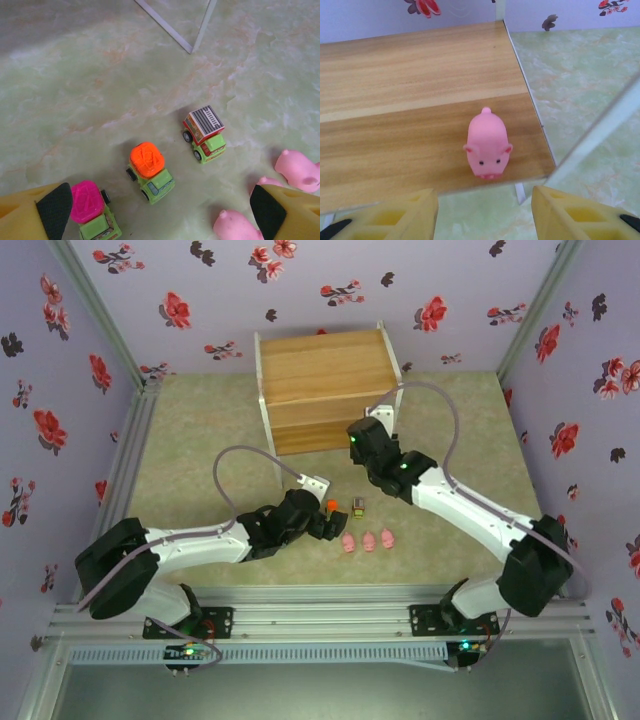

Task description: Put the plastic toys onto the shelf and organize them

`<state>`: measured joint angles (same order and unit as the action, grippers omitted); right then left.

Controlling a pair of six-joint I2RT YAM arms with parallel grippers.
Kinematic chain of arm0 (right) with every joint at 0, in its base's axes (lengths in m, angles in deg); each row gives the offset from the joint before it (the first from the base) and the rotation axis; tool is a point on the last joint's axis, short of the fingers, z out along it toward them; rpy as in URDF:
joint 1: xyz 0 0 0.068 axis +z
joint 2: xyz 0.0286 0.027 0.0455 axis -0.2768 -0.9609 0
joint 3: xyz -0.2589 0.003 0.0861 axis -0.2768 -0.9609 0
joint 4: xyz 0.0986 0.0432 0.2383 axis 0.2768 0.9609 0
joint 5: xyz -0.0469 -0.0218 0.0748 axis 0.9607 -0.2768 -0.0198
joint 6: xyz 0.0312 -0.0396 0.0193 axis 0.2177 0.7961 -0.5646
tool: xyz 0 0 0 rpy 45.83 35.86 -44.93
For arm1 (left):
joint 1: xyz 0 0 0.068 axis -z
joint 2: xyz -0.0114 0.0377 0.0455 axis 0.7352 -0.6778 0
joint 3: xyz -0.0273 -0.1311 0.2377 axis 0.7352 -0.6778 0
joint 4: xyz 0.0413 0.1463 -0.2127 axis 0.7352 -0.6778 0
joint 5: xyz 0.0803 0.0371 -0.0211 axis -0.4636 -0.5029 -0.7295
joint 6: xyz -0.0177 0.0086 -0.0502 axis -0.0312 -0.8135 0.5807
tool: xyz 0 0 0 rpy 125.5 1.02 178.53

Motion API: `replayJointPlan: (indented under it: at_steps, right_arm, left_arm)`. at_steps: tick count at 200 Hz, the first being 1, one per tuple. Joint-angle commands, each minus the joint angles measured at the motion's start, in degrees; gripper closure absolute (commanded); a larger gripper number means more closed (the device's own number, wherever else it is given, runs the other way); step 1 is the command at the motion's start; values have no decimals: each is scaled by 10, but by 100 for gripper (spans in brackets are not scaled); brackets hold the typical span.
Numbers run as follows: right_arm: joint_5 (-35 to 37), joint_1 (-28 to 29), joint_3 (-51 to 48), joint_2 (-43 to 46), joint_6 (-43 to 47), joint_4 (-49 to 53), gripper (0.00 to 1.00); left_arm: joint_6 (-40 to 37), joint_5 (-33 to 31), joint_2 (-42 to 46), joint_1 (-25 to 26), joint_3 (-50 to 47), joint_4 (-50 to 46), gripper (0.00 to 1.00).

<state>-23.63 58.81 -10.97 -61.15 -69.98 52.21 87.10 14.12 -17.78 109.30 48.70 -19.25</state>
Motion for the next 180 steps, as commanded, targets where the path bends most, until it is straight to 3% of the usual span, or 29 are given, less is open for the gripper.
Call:
replayJointPlan:
  at_steps: [1,89,147,180]
  right_arm:
    - [5,14,-25,36,-17,21,47]
    - [-7,55,-109,130,-48,68,49]
    - [-30,58,-177,222,-67,127,52]
    - [-53,59,-227,274,-81,140,52]
  left_arm:
    - [-11,-7,9,-3,12,-7,6]
    - [21,-50,-2,16,15,-11,8]
    - [90,-151,-43,101,75,-86,8]
    - [137,-175,-66,128,105,-133,8]
